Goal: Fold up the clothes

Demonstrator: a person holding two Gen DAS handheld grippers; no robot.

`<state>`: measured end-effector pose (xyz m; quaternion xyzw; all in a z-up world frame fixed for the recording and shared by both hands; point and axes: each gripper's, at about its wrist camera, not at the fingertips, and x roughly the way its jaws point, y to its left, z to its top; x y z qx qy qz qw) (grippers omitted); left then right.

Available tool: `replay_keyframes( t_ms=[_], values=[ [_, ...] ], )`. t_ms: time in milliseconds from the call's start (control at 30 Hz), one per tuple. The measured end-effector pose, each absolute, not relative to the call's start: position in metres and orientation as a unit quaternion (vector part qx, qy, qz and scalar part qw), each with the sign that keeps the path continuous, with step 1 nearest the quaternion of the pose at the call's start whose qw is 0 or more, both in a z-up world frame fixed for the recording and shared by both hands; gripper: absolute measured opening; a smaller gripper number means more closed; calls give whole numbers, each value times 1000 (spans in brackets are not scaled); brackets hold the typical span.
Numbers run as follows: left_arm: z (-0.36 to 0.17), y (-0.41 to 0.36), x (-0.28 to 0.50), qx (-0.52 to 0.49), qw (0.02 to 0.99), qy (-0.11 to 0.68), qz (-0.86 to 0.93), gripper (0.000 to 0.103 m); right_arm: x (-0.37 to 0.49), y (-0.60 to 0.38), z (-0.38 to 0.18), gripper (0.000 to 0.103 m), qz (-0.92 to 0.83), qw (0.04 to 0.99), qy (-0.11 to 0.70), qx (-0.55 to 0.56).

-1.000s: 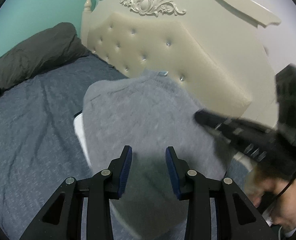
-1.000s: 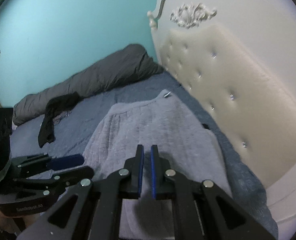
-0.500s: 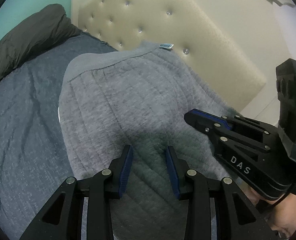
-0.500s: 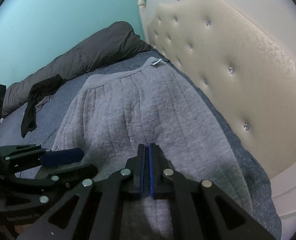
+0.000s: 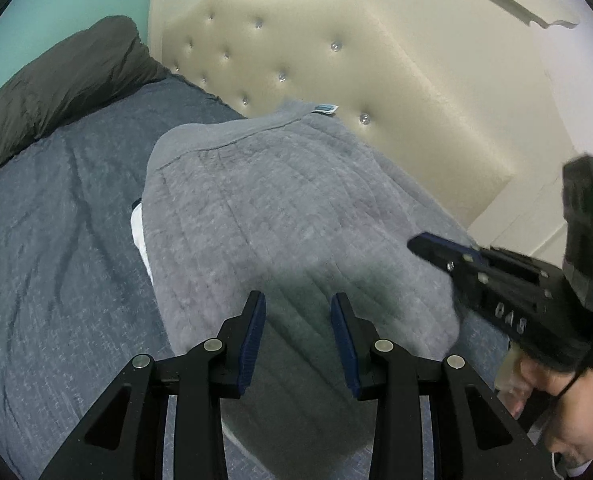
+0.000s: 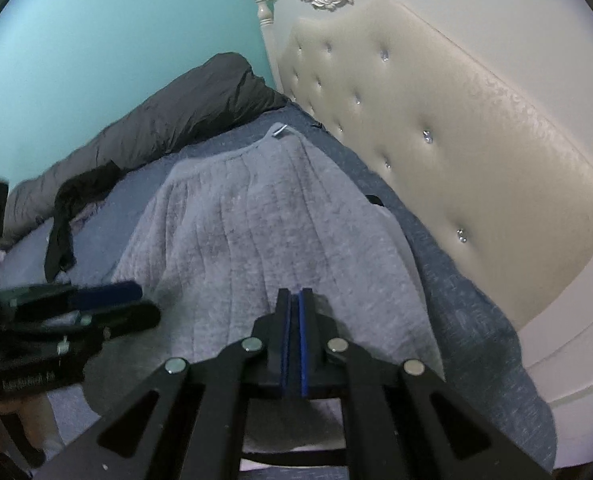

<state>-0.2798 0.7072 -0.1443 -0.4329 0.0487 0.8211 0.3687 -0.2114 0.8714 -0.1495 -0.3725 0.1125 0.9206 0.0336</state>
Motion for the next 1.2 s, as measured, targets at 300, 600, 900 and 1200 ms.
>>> replay_keyframes(
  t_ms=[300,600,900,1200],
  values=[
    [-115,671,-260,-420,363,45,830,38,-178,865,-121,4,927,59,138,-344],
    [-91,635,-231,-411,356,40,838,38,-136,840,-96,8,933,71,150,-318],
    [-67,609,-190,-390,362,46,846,47,-92,813,-80,25,937,82,154,-302],
    [-49,580,-153,-368,360,51,856,52,-54,782,-60,53,944,90,145,-282]
  ],
)
